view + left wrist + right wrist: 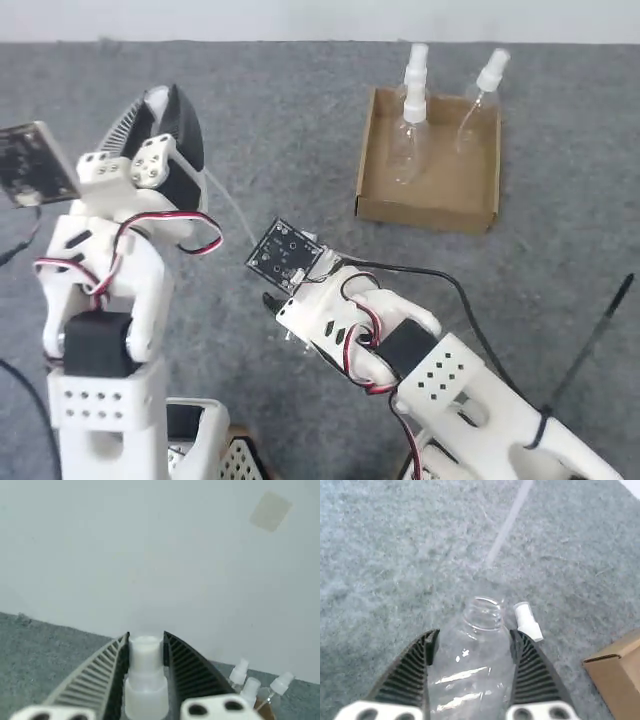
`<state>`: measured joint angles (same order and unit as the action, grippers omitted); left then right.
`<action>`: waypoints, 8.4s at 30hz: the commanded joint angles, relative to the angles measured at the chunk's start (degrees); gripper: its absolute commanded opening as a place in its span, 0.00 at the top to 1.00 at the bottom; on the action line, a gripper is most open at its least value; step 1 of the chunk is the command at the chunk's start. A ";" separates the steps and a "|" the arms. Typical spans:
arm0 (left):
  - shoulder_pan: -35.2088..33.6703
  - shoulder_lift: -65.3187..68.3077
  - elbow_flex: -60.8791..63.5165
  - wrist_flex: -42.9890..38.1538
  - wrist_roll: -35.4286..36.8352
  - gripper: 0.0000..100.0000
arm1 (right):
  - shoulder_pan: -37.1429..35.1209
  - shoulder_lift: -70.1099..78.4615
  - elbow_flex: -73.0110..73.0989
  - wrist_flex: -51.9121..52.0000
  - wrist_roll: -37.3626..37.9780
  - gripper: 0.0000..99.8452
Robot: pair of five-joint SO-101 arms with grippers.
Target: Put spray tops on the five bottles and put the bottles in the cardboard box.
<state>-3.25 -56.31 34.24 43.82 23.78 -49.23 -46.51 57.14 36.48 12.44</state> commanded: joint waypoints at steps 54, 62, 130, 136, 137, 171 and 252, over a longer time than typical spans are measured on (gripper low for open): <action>9.32 0.53 1.19 14.95 -7.21 0.86 | 3.91 -14.11 14.24 -20.70 -5.45 0.99; 7.82 7.91 2.33 13.27 -11.08 0.89 | 3.91 -14.11 14.15 -20.00 -5.63 0.99; 14.33 -30.86 37.85 11.08 -19.16 0.69 | 41.54 16.92 -50.37 24.48 -5.36 0.99; 14.51 -30.86 39.16 9.85 -19.25 0.69 | 50.42 20.97 -43.08 13.93 -5.89 0.99; 14.33 -30.86 39.52 9.32 -19.25 0.69 | 50.95 21.32 -40.53 10.07 -5.89 0.99; 14.24 -30.86 39.96 9.41 -19.25 0.69 | 52.00 52.35 -27.08 -40.75 -5.45 0.99; -8.35 -30.33 26.51 20.40 -23.03 0.73 | -0.04 49.36 -38.07 25.71 -45.10 0.66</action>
<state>-11.43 -86.37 63.52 64.13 1.54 -48.97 1.67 23.74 62.77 -30.46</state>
